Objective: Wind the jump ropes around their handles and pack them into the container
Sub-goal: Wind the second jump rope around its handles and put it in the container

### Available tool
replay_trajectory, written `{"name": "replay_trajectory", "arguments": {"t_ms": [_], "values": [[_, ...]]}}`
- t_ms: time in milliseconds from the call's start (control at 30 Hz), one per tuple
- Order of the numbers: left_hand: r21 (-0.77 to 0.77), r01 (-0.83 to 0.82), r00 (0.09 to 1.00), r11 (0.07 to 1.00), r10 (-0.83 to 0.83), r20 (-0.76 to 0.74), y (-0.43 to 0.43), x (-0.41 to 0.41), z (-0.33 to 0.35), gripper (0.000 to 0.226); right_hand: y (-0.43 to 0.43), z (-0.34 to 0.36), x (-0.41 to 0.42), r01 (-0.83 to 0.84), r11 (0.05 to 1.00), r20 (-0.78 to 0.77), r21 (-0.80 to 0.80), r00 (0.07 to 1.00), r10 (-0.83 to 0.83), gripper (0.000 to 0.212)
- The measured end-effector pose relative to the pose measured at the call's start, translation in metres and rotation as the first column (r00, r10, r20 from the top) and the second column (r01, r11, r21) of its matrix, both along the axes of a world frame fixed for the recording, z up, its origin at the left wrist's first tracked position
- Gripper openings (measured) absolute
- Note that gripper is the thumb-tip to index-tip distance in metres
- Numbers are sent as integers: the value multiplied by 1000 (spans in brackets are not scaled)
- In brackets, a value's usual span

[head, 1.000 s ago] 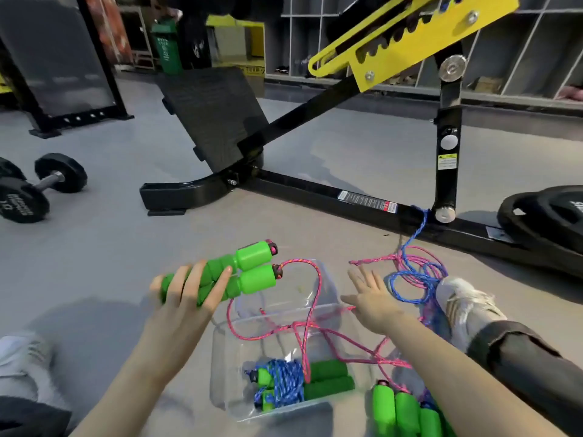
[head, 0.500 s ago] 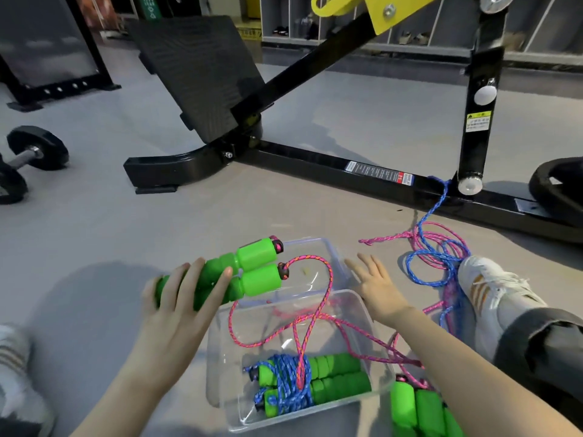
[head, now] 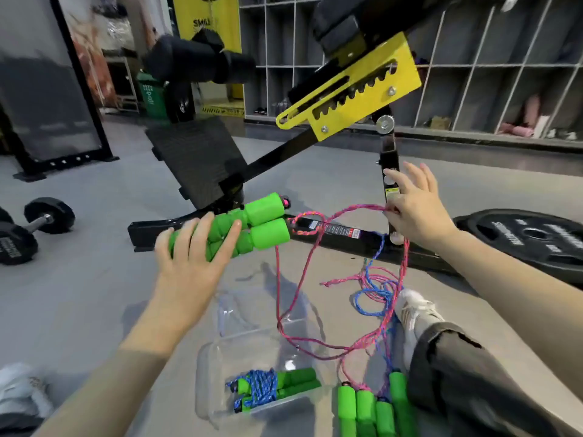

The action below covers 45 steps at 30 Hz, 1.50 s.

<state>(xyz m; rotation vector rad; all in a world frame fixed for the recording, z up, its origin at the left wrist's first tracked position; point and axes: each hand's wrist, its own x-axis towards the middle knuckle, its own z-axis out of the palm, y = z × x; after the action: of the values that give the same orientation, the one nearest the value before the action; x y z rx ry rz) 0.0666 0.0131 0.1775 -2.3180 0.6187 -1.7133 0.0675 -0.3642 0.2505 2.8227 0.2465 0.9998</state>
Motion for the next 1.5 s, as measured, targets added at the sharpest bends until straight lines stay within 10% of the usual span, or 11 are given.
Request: {"name": "replay_trajectory", "arguments": {"t_ms": [333,533,667,800,867,933,1067,1300,1500], "values": [[-67,-14,959,998,32,281,24,-54,144,66,34,123,-68,-37,996,220,83,975,18,10],[-16,-2,967,1000,6,256,53,-85,98,74,64,63,-77,247,910,-131,334,968,-215,18],[2,32,986,999,-32,165,48,-95,32,79,80,-30,-83,464,884,-433,60,810,-396,36],[9,29,995,1000,-30,92,40,-95,-6,73,96,-67,-79,363,909,-610,206,774,-171,38],[-10,26,997,1000,-25,75,39,-88,-15,77,112,-59,-84,267,764,-600,587,778,189,46],[-40,29,998,999,-26,62,36,-83,-19,73,135,-47,-91,317,305,-437,898,711,550,60],[-108,51,999,993,-52,-3,23,-76,-20,52,173,-43,-89,314,-302,-2,900,696,718,77],[-125,60,998,990,-58,16,23,-71,-16,52,199,-58,-95,439,-348,-4,828,627,779,88],[-115,137,990,984,-134,35,23,-76,-4,79,205,-65,-77,202,-193,-146,960,953,267,72]]}}
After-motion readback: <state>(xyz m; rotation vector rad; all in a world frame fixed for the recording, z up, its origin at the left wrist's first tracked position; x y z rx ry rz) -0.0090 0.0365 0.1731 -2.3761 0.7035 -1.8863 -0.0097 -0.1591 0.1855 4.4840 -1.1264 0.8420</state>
